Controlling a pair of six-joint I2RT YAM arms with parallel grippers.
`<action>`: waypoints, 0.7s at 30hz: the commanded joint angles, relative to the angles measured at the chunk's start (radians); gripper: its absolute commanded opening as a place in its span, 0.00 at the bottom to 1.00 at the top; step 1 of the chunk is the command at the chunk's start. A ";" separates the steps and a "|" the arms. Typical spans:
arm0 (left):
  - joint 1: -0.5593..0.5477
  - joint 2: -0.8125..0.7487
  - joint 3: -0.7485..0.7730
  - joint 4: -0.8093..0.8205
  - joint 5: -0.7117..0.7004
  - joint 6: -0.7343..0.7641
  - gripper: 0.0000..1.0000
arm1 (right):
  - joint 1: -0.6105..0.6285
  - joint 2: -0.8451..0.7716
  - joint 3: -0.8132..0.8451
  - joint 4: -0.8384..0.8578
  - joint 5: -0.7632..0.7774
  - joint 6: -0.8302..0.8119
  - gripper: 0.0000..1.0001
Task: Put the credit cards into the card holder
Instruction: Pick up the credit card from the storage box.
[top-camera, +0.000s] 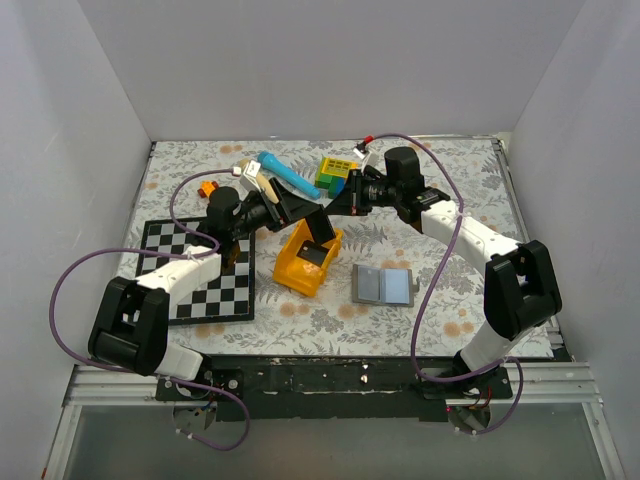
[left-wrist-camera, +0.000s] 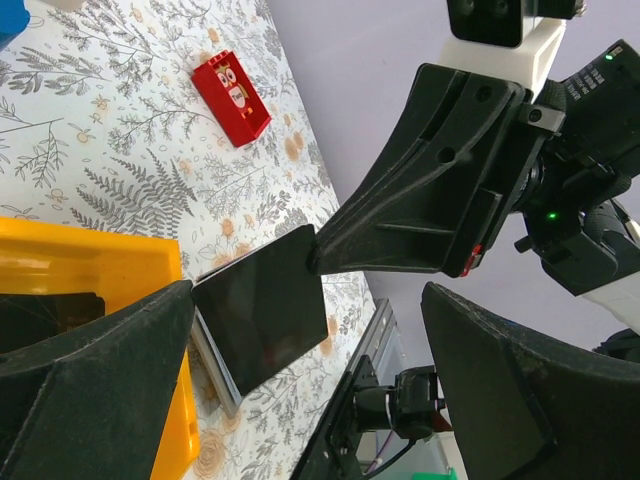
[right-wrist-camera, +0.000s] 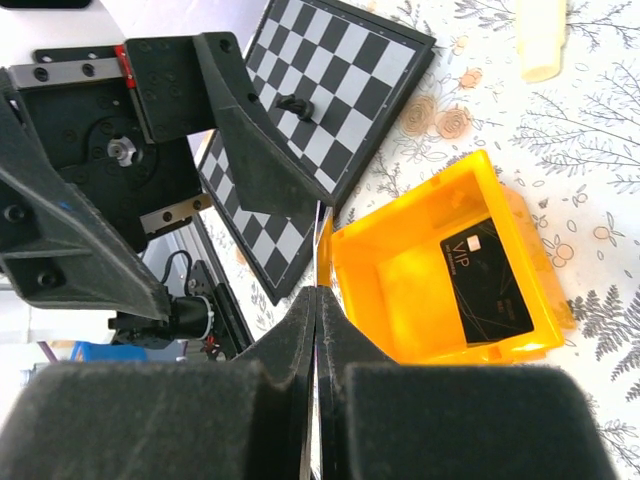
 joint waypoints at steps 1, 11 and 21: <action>-0.005 -0.015 0.043 0.025 0.023 -0.003 0.98 | -0.004 -0.036 0.022 -0.031 0.036 -0.049 0.01; -0.008 -0.020 0.043 0.004 0.018 0.006 0.98 | -0.001 -0.021 0.034 -0.045 0.068 -0.064 0.01; -0.008 -0.024 0.039 -0.042 -0.005 0.037 0.98 | -0.001 0.039 0.085 -0.094 0.107 -0.075 0.01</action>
